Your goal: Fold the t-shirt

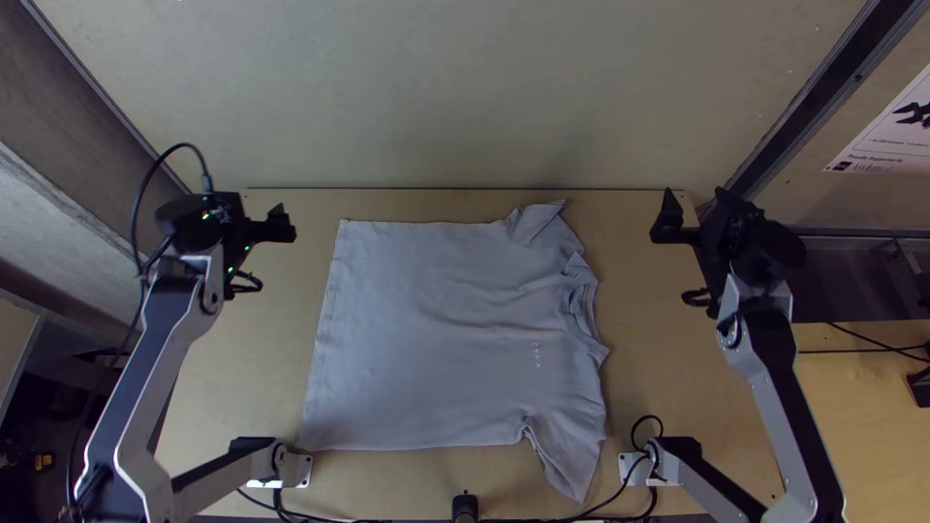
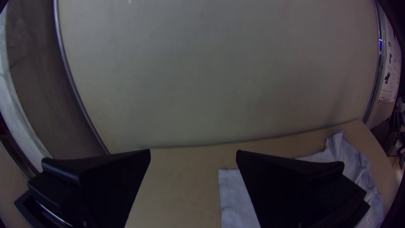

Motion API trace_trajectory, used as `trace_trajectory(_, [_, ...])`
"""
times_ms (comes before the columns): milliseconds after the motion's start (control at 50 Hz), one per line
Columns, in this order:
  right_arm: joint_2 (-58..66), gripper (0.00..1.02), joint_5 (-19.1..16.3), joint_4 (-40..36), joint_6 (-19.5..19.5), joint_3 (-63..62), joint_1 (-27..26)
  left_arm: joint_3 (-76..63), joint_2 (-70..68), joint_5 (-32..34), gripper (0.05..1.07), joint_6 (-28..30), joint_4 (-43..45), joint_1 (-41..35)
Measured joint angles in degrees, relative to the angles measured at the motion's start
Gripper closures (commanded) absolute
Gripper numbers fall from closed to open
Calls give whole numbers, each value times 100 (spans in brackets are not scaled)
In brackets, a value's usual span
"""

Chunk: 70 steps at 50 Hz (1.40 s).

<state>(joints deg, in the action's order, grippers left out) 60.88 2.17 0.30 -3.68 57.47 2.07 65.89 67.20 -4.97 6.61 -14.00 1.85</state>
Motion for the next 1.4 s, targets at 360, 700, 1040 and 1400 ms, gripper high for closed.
trace_trajectory(360, [1742,4,0,-267,686,1069,33,2050,2345,13,10,-566,-1038,-229])
trace_trajectory(700, [3233,4,2,-678,1266,2011,57,4271,4522,24,10,-776,-2223,-286])
trace_trajectory(1040, [4028,4,7,-1561,1766,2756,157,5018,5676,22,11,-929,-2905,-289])
trace_trajectory(1400, [4328,4,151,-1926,1893,2920,229,5018,6190,-131,11,-1045,-3064,-420])
